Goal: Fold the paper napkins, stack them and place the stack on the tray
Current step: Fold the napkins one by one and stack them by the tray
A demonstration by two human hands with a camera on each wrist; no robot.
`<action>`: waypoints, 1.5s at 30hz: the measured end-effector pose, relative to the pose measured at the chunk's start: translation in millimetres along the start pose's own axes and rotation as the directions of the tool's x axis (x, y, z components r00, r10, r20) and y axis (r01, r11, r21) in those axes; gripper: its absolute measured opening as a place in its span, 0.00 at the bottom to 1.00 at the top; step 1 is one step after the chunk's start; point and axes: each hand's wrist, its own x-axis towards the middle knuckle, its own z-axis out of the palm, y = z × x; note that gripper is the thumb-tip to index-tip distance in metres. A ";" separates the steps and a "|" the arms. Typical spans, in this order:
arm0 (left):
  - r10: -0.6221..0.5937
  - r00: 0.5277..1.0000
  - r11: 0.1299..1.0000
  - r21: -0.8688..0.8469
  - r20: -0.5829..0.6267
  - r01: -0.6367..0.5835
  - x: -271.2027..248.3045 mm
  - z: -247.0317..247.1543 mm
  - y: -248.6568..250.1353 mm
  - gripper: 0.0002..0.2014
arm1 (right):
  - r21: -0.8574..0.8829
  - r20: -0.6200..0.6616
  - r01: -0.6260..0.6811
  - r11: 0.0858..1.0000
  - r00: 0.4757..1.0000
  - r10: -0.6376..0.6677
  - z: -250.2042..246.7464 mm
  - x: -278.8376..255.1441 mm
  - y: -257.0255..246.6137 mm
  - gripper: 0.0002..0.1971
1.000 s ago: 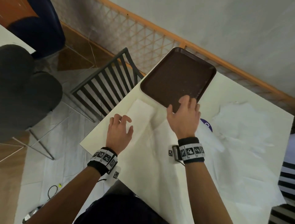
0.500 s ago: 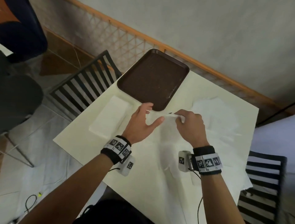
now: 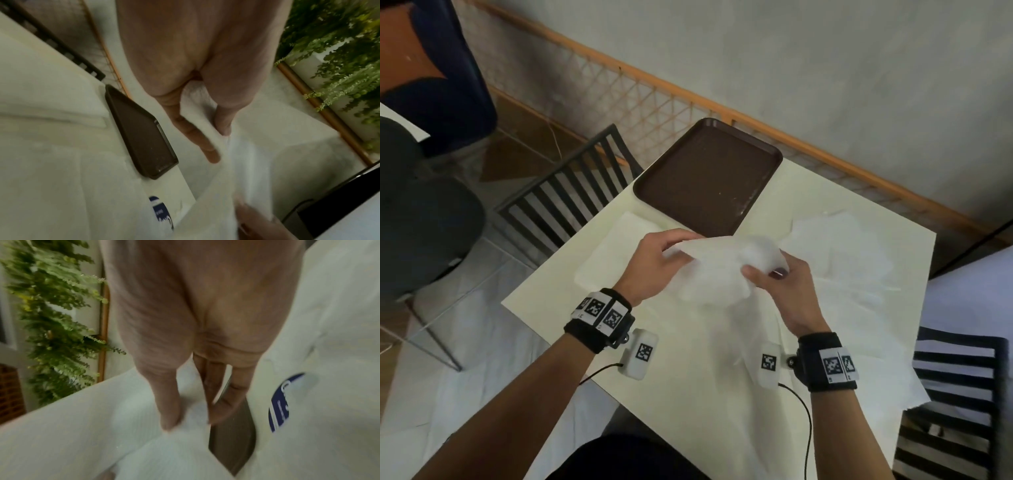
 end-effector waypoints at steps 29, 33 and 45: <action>-0.346 0.935 0.816 -0.518 -0.082 0.257 -31.0 -42.5 -71.8 0.23 | 0.274 0.271 -0.386 0.881 0.910 0.314 57.2 31.2 14.4 0.10; -0.352 0.884 0.924 -0.264 -0.307 0.276 -37.9 -57.5 -89.9 0.10 | -0.047 0.324 -0.236 0.971 0.916 0.238 86.8 54.9 10.5 0.30; -0.356 0.831 0.821 0.282 -0.428 0.497 -29.9 -93.7 -151.6 0.05 | -0.664 0.295 0.230 0.711 0.955 -0.033 227.4 172.5 40.9 0.04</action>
